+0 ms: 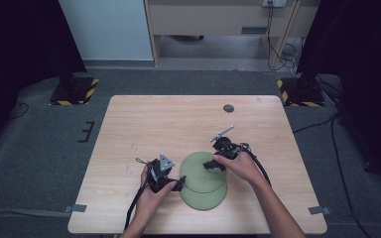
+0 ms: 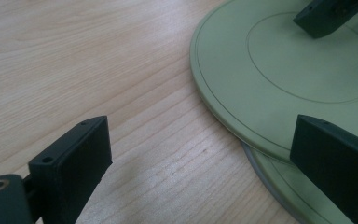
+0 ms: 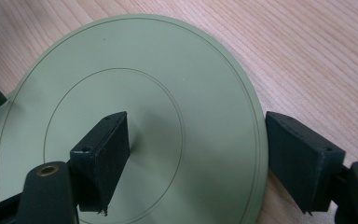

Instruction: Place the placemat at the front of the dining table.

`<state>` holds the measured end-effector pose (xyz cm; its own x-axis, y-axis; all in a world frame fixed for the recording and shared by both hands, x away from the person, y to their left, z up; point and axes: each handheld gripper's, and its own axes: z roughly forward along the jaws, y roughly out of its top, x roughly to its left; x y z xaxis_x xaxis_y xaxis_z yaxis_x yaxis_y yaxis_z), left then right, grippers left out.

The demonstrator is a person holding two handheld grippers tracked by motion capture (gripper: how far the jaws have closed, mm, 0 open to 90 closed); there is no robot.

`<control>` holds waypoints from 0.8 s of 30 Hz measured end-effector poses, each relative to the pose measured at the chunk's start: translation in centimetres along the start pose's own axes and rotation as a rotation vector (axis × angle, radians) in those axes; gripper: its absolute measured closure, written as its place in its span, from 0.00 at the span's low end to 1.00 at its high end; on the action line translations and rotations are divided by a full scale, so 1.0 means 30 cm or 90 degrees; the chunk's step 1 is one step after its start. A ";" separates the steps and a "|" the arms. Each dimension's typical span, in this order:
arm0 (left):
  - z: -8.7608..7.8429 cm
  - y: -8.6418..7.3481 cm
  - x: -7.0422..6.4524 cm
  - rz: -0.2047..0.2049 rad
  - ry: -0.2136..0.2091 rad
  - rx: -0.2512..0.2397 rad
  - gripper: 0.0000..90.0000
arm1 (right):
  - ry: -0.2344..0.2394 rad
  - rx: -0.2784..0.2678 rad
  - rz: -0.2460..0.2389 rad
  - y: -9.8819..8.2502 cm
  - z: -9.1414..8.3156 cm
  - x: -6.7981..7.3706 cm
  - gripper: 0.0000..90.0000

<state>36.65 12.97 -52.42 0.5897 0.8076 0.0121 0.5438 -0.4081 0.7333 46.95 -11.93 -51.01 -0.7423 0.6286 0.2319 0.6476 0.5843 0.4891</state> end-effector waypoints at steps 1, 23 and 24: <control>0.001 0.000 0.002 -0.002 -0.001 0.001 0.04 | 0.000 0.002 0.002 0.001 0.000 0.000 0.27; 0.007 0.005 -0.022 0.012 0.021 0.001 0.02 | -0.015 -0.008 0.003 0.021 -0.050 0.009 0.39; 0.007 0.005 -0.022 0.012 0.022 0.001 0.02 | -0.015 -0.009 0.002 0.021 -0.053 0.009 0.40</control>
<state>36.48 12.28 -52.46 0.5789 0.8140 0.0484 0.5341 -0.4234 0.7318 46.88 -12.20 -49.29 -0.7354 0.6432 0.2133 0.6476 0.5745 0.5006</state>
